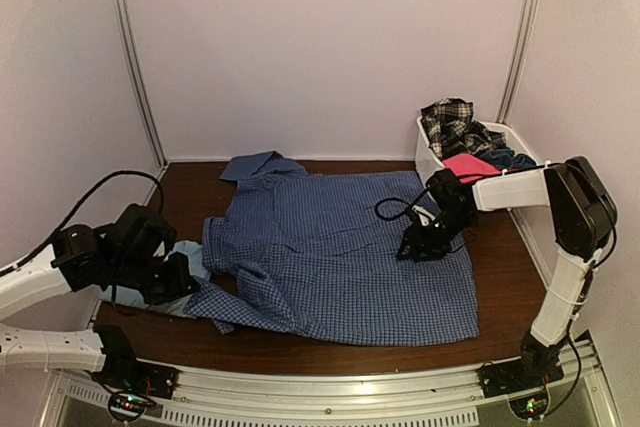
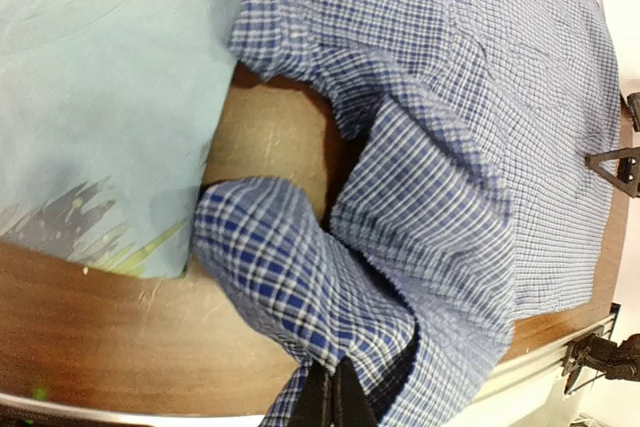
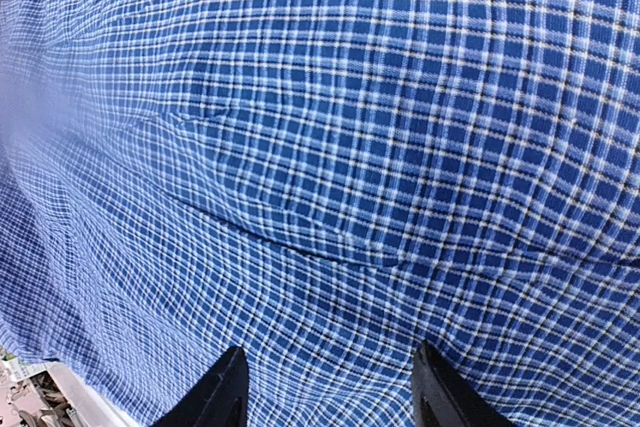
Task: Fold and stack the mixed laundry pile
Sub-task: Adjust the flattened shirt at the center of the board.
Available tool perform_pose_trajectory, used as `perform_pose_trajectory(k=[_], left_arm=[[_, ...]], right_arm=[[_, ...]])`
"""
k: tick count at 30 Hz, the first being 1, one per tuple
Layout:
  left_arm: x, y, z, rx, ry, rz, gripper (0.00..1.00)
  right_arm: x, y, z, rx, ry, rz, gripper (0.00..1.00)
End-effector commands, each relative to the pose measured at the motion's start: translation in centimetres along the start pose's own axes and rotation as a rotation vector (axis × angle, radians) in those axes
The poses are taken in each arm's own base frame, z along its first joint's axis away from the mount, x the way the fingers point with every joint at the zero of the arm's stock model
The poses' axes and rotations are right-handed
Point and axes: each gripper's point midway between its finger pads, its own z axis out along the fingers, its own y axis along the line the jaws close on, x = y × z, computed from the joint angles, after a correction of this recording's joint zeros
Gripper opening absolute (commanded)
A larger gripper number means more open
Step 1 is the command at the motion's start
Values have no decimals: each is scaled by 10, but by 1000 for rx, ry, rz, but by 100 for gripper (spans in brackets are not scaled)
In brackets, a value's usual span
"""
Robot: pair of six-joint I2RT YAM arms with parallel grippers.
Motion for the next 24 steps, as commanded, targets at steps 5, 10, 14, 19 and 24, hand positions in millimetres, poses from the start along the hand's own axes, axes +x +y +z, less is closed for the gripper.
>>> perform_pose_trajectory(k=[5, 10, 14, 19, 24], left_arm=[[37, 40, -17, -188, 183, -78, 0], [40, 28, -9, -179, 246, 10, 0], [28, 30, -6, -304, 256, 138, 14], [-10, -25, -10, -137, 115, 220, 42], [-16, -48, 30, -129, 146, 348, 43]], right_arm=[[3, -22, 8, 72, 46, 33, 57], [-10, 8, -17, -5, -1, -17, 59], [-16, 40, -67, -56, -94, -96, 61], [18, 52, -105, -80, -125, -94, 63], [56, 39, -93, -86, -74, -61, 63]])
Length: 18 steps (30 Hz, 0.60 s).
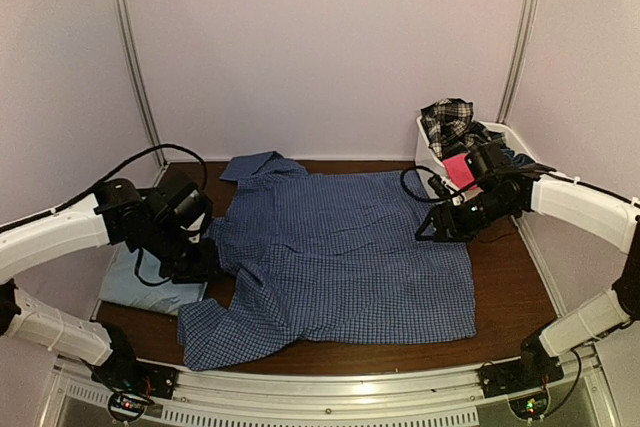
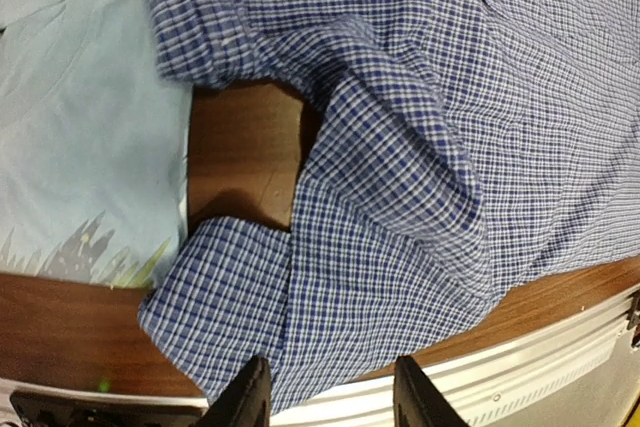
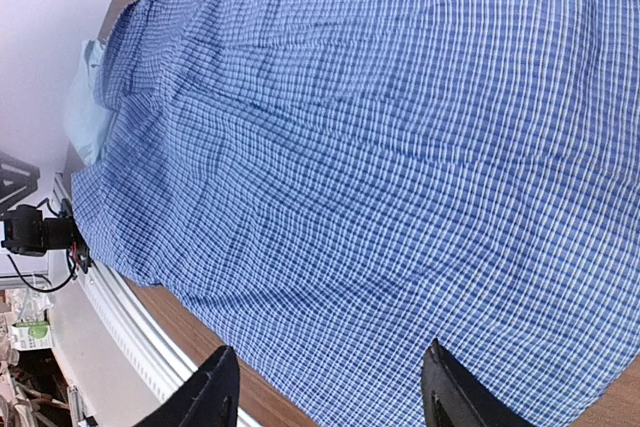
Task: Fold and stack the mixed laundry pile
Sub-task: Adjust the flattened shirt at the center of the board.
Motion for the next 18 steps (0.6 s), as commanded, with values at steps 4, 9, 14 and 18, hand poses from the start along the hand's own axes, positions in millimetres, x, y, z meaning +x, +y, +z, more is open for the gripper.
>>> perform_pose_trajectory(k=[4, 9, 14, 18], left_arm=[[-42, -34, 59, 40, -36, 112, 43], [-69, -42, 80, 130, -82, 20, 55], [-92, -35, 111, 97, -44, -18, 52], [-104, -10, 134, 10, -4, -54, 48]], right_arm=[[59, -25, 28, 16, 156, 97, 63], [56, -36, 44, 34, 165, 96, 63], [55, -47, 68, 27, 191, 113, 62], [53, -58, 84, 50, 209, 125, 62]])
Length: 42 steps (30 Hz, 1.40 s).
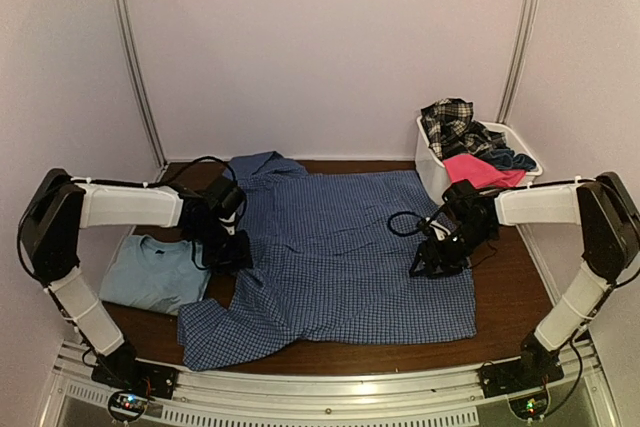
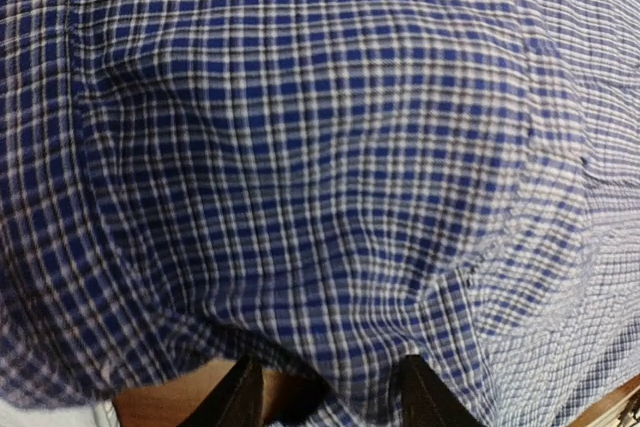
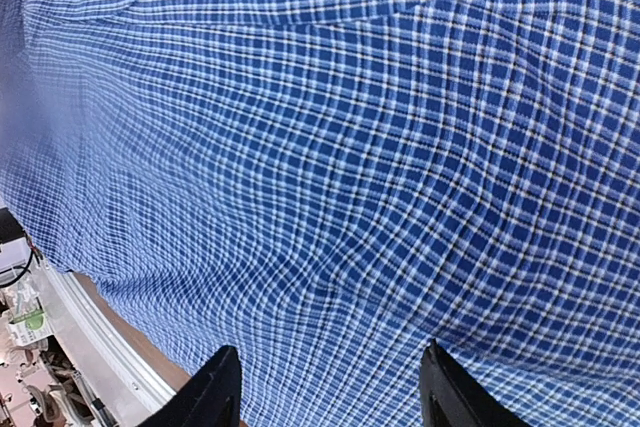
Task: Fold and stack the mixed laundry pile
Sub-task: Adjust the flattened shirt at the center of the board.
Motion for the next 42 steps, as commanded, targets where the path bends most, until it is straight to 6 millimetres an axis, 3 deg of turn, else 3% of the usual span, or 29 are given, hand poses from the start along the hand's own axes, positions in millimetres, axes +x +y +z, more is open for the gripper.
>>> perform_pose_trajectory(k=[1, 9, 13, 15, 17, 20, 23, 25, 27, 31, 34, 38, 42], left_arm=[[-29, 7, 13, -7, -16, -15, 46], [-75, 33, 43, -53, 12, -33, 43], [-119, 54, 58, -76, -7, -73, 41], [-144, 67, 58, -92, -31, -102, 41], [-173, 69, 50, -78, -75, -103, 41], [-199, 52, 27, -19, -131, -29, 47], [-204, 25, -9, 40, -194, 61, 52], [-192, 13, -32, 67, -214, 95, 54], [-169, 11, -46, 75, -204, 89, 55], [-106, 7, -64, 92, -176, 68, 54], [-54, -5, -67, 138, -139, 64, 54], [12, -9, -50, 128, -44, 56, 54], [46, 5, -39, 107, -14, -16, 54]], right_arm=[[-21, -4, 11, 13, -25, -7, 61], [-45, -29, 37, 98, 3, 49, 61], [-72, -57, 42, 182, 1, 97, 60], [-91, -73, 40, 213, -19, 129, 60], [-117, -75, 29, 197, -65, 141, 60], [-146, -42, 4, 95, -132, 62, 61], [-155, -3, -34, 3, -194, -11, 62], [-147, 13, -55, -25, -219, -31, 62], [-129, 17, -67, -26, -213, -20, 63], [-81, 3, -71, 16, -173, 37, 62], [-47, -13, -69, 32, -157, 97, 62], [-9, -35, -61, 46, -127, 197, 62], [14, -53, -52, 88, -120, 255, 61]])
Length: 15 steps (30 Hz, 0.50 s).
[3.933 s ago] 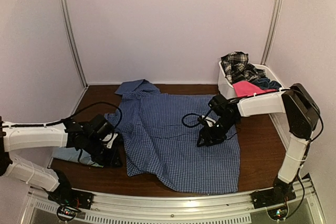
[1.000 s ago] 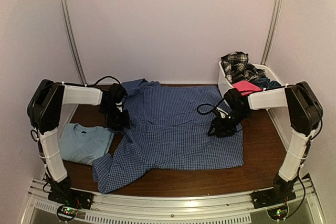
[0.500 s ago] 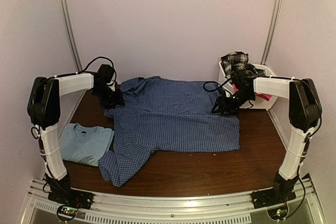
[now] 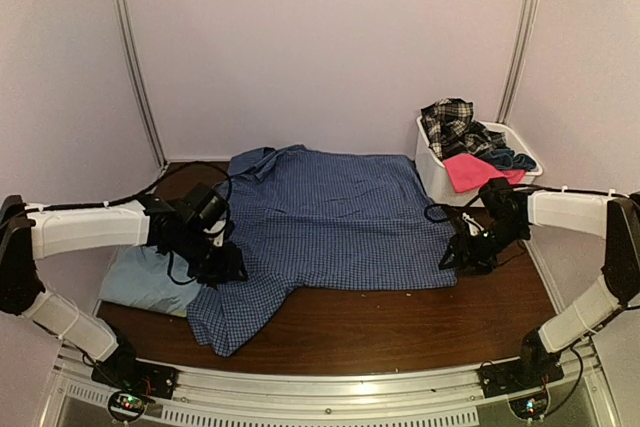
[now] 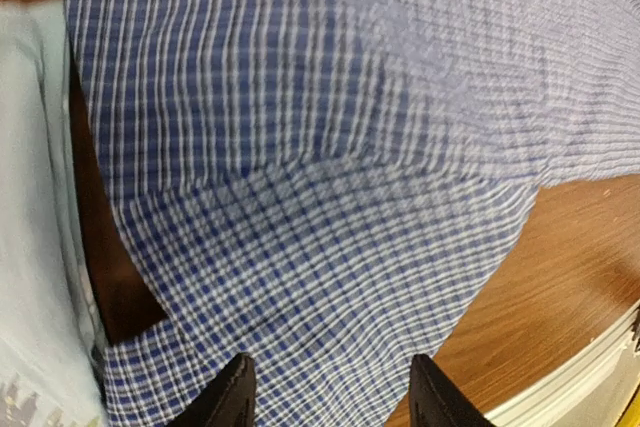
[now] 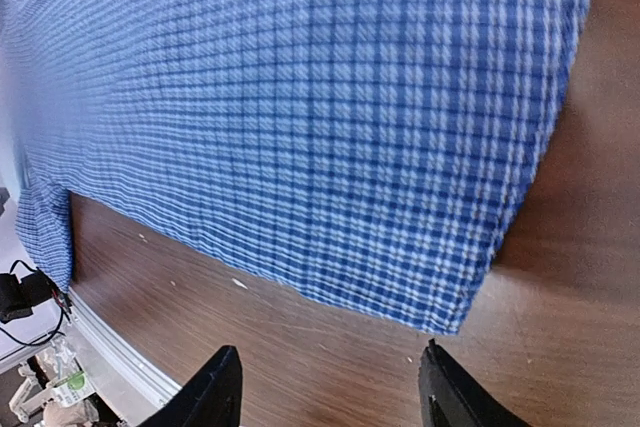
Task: Fold and stack the mixed laundry pile
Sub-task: Adjust the flattened shirt at the center of the board.
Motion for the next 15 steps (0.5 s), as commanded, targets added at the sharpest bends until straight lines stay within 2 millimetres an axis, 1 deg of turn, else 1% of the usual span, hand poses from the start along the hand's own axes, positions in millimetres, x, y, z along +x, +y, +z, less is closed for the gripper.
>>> perform_pose_trajectory(k=[1, 4, 7, 10, 15], left_arm=[[26, 14, 6, -7, -10, -163, 53], [36, 28, 8, -45, -6, -214, 52], [46, 38, 13, -76, 12, -258, 51], [48, 38, 18, -46, -1, -288, 50], [51, 39, 28, -27, -3, -314, 47]], right_arm=[[7, -17, -3, 47, -42, 58, 61], [1, -24, -2, 80, -54, 75, 59], [5, -30, 5, 78, -36, 110, 53], [14, -31, 18, 39, -20, 148, 49], [19, -32, 29, 3, -25, 188, 48]])
